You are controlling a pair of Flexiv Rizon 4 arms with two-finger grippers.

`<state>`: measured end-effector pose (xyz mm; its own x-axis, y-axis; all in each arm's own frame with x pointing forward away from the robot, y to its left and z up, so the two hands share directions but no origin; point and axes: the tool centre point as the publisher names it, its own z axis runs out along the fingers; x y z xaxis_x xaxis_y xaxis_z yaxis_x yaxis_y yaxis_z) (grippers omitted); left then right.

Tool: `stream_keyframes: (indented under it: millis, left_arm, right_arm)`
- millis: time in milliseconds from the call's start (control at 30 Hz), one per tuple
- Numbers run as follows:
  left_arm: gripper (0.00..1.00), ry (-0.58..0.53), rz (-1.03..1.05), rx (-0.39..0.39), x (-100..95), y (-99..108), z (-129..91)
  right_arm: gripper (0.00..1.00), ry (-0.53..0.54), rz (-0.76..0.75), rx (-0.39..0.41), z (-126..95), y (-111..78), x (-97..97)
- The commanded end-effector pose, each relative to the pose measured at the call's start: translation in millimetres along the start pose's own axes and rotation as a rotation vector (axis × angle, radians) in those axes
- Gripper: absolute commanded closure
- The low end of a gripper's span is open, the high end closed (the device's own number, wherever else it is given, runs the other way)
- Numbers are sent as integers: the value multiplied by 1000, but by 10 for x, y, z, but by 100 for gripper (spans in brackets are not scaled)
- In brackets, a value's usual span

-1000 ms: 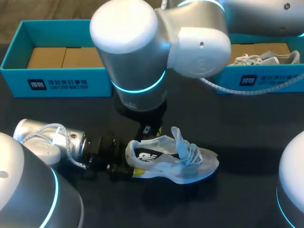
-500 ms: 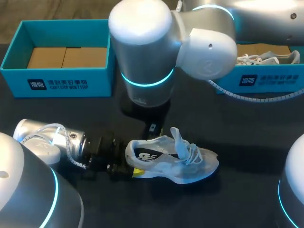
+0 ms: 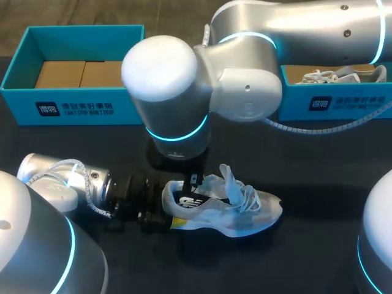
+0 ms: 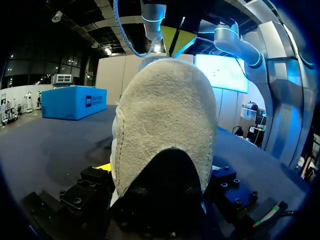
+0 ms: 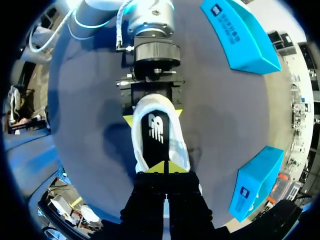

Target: Take the shoe out of the shoebox, open the shoe tongue, remove and reinsert the insole, then place the shoe into the shoebox

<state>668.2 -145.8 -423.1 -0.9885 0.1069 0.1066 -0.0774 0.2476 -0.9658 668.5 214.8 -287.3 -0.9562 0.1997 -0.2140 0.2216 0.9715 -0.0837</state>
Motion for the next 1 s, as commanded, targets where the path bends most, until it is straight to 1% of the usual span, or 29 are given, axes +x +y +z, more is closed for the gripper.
stream_keyframes:
  millis: [33,300,467,633,833,1000]
  left_arm:
    - [100,-1,-1,-2,7,40,16]
    - [100,-1,-1,-2,7,40,16]
    - [100,-1,-1,-2,7,40,16]
    - [100,-1,-1,-2,7,40,16]
    - [100,-1,-1,-2,7,40,16]
    - [100,-1,-1,-2,7,40,16]
  right_arm:
    - [100,31,-6,-52,207,-123,-50]
    - [100,53,1,-66,407,-203,-60]
    - [100,44,-33,-71,538,-156,-87]
    - [100,73,-47,-77,680,-107,-125]
    - [100,84,-62,-78,819,-61,-83]
    - [100,74,-73,-88,915,-77,-68]
